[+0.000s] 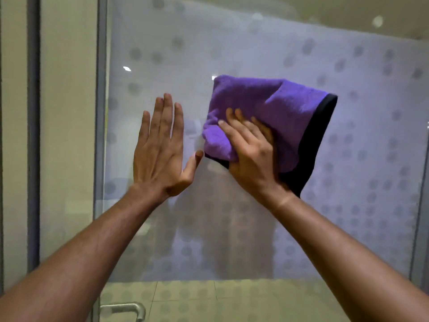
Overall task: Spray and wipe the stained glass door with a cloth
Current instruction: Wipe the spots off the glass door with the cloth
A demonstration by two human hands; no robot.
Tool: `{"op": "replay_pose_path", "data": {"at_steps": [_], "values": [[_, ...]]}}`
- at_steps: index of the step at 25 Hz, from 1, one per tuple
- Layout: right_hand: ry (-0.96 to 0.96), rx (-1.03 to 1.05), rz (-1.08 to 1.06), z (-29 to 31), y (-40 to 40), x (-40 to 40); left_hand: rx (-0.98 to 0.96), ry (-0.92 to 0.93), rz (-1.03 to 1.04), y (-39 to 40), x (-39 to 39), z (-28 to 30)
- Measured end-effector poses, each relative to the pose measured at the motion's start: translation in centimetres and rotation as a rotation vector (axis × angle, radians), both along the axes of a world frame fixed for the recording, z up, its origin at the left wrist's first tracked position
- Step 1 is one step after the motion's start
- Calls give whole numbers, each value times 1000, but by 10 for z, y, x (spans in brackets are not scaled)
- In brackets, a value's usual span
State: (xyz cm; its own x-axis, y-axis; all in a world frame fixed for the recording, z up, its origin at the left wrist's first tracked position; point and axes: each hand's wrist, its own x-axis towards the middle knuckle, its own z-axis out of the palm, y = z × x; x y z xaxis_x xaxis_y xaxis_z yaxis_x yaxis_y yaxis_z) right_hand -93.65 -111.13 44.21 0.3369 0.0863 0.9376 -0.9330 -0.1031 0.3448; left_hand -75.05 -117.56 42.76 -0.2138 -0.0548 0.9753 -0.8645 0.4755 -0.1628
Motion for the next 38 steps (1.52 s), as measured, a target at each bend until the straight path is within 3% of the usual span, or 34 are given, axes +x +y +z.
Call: {"op": "replay_pose_path", "data": {"at_steps": [2,4,8,12,16,19,21,25,30,34,38], "values": [[91,34,-28,-3,-1,0,-6,5,2,-2,1,-2],[64,19,-62,20,1,0,-23,8,-9,-3,-1,0],[-221,-51,-162,77,6,-3,-23,20,-36,-5,-1,1],[-571,-33,-278,94,19,-45,-21,16,-40,-7,0,0],[-828,-93,-208,62,35,-83,-9,26,-31,-6,-2,0],[-894,-116,-91,64,42,-87,1,14,-40,-3,-2,2],[-849,-89,-13,80,37,-65,6,11,-53,-1,-2,2],[-438,-7,-1,83,13,-2,3,9,-79,0,-1,1],[-90,6,78,7,7,2,44,10,-91,2,1,1],[-54,177,82,-38,21,-8,108,-17,-110,12,3,2],[-115,144,95,-30,34,0,128,-8,-139,32,3,1]]}}
